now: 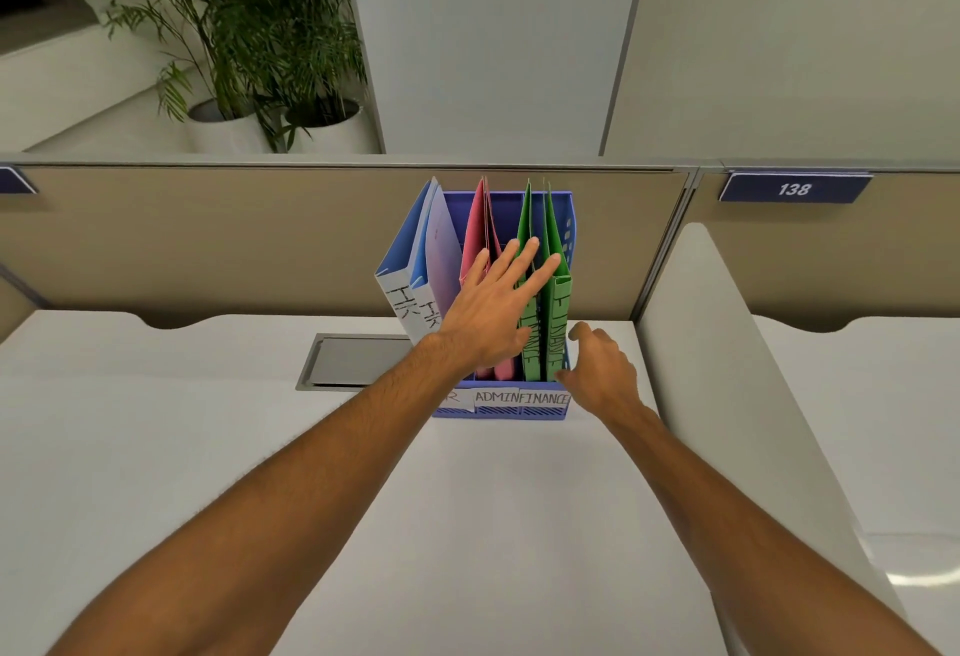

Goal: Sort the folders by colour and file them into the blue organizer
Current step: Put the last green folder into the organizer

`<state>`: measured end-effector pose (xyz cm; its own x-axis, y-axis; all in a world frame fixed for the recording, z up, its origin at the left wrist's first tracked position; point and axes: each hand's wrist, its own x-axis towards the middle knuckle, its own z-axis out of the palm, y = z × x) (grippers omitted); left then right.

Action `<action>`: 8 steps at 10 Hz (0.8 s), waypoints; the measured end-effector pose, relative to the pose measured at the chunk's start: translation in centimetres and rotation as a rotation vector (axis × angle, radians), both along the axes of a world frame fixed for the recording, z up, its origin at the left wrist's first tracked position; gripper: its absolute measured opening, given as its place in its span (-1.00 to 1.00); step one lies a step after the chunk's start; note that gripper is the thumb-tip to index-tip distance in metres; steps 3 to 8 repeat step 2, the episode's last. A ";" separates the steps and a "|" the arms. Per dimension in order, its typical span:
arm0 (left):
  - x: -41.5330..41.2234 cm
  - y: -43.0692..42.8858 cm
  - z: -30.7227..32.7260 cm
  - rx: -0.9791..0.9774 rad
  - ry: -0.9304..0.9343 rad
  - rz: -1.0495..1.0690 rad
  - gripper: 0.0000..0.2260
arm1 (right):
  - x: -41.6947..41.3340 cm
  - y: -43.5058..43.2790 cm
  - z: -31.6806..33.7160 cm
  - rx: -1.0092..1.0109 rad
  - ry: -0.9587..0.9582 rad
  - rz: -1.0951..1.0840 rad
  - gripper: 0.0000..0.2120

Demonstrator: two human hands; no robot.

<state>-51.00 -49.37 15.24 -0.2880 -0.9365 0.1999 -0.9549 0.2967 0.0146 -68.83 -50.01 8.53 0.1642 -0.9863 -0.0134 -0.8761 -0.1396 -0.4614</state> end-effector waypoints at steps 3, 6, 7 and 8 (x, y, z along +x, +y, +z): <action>0.7 3.5 1.9 -0.005 0.145 0.017 -0.10 | -1.9 1.7 4.9 -0.208 -0.068 -0.014 -0.74; 0.7 3.5 1.9 -0.005 0.145 0.017 -0.10 | -1.9 1.7 4.9 -0.208 -0.068 -0.014 -0.74; 0.7 3.5 1.9 -0.005 0.145 0.017 -0.10 | -1.9 1.7 4.9 -0.208 -0.068 -0.014 -0.74; 0.7 3.5 1.9 -0.005 0.145 0.017 -0.10 | -1.9 1.7 4.9 -0.208 -0.068 -0.014 -0.74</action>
